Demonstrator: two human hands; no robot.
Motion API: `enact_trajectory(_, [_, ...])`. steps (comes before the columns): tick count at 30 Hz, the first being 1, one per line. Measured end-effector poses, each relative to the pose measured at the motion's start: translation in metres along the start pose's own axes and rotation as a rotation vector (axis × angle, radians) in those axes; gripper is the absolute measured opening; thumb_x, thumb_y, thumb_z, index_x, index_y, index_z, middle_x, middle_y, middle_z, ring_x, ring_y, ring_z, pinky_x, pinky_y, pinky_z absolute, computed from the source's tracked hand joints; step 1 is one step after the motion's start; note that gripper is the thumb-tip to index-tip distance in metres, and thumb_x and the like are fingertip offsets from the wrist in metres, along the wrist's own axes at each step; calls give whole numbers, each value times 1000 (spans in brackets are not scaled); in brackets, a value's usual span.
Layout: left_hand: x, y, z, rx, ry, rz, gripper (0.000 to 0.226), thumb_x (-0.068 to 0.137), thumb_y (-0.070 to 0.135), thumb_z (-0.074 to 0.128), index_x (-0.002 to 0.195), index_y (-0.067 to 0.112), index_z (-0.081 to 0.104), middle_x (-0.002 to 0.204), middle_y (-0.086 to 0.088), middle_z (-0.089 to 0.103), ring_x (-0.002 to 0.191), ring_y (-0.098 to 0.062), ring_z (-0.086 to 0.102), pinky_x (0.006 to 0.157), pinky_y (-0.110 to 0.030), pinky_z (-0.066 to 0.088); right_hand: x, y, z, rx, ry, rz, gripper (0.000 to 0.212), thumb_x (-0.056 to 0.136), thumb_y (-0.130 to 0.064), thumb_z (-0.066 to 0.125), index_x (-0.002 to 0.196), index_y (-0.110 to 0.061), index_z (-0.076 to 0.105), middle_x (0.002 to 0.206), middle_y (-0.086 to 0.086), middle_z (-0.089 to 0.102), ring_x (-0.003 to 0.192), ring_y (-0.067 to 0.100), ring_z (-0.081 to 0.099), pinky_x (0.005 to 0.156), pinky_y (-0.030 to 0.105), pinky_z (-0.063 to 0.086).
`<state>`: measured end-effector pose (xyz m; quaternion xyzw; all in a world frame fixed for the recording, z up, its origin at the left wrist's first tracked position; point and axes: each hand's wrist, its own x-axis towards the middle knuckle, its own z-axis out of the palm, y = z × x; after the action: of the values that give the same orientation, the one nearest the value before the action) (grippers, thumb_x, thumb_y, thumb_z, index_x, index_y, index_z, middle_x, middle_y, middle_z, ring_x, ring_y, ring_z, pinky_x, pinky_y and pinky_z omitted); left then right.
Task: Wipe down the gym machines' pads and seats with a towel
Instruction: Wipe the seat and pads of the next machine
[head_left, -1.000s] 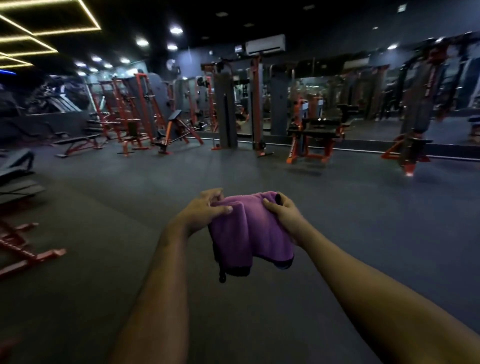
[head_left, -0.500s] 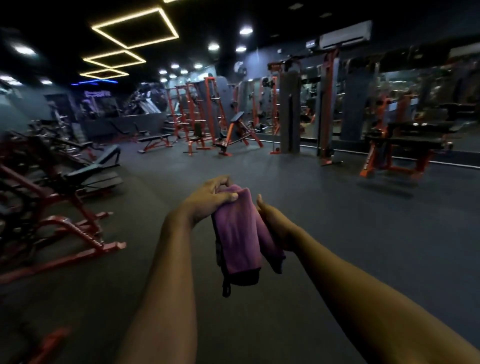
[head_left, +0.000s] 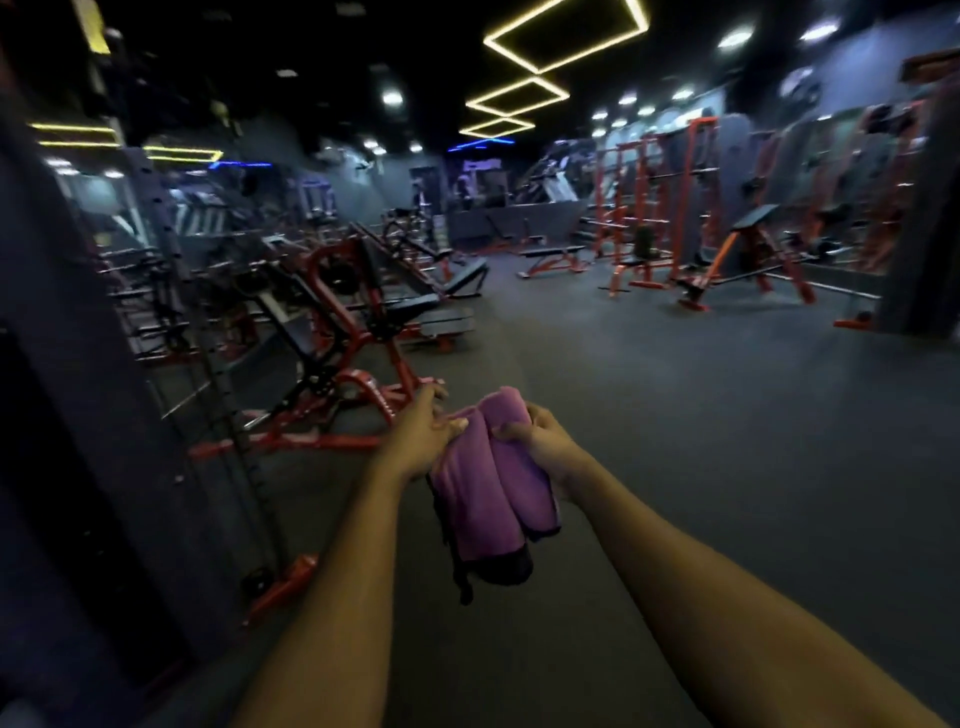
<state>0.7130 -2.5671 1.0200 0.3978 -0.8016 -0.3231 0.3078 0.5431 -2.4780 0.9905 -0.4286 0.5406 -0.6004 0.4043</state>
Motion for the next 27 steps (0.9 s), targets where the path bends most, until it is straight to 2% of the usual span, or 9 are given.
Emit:
enact_trajectory(3, [38,-31,13,8,234,-164,39,95,26,69,118,-1,53,107,-20,65,101,-34,64,74,-31,41,66,7,10,6,-30,-36,32,91,-4,67,122,-9,59,110,10,67,97,22,65,83,39,58])
enact_trajectory(5, [65,-48,13,54,272,-246,34,96,27,66,108,-4,59,108,-26,66,103,-38,63,73,-33,36,108,16,14,9,-45,-61,34,92,0,65,124,-8,56,107,7,66,95,19,64,77,33,58])
enact_trajectory(10, [155,-125,-16,198,320,-330,20,93,14,67,104,-2,63,112,-28,67,109,-40,61,88,-40,43,220,40,13,-164,17,-147,24,94,-4,64,110,-19,56,114,10,65,106,25,63,96,53,55])
enact_trajectory(13, [218,-166,-48,222,393,-367,23,96,12,60,108,-6,67,115,-32,66,112,-44,61,90,-43,45,292,42,5,-276,147,-149,20,97,-9,58,115,-19,59,118,9,65,111,28,62,95,49,53])
enact_trajectory(17, [291,-195,-70,219,576,-304,44,106,27,48,104,-11,69,110,-36,66,105,-49,62,86,-45,45,374,48,-9,-308,198,-209,31,97,-4,47,109,-23,69,109,3,70,106,25,65,83,37,52])
enact_trajectory(20, [339,-204,-71,253,660,-235,62,106,41,44,83,-12,68,91,-34,68,88,-48,64,77,-45,44,431,65,-19,-404,150,-217,36,96,-2,49,106,-30,70,106,-1,71,101,18,64,86,31,48])
enact_trajectory(22, [370,-205,-73,243,670,-164,60,105,40,46,75,-8,65,81,-29,68,79,-43,64,68,-39,37,473,74,-33,-432,94,-159,31,95,-5,55,110,-26,71,111,2,73,109,22,66,94,36,51])
enact_trajectory(24, [404,-196,-70,204,608,-34,50,104,37,50,82,-2,70,81,-21,70,77,-30,64,65,-30,34,521,77,-47,-363,19,-78,25,93,-7,66,116,-17,67,115,7,70,116,31,65,95,40,53])
enact_trajectory(27, [479,-168,-59,157,353,154,43,102,44,53,98,8,76,92,-6,73,82,-16,64,66,-16,44,586,72,-37,-226,-273,-37,68,87,-8,76,144,-24,44,135,-2,53,119,21,56,91,31,51])
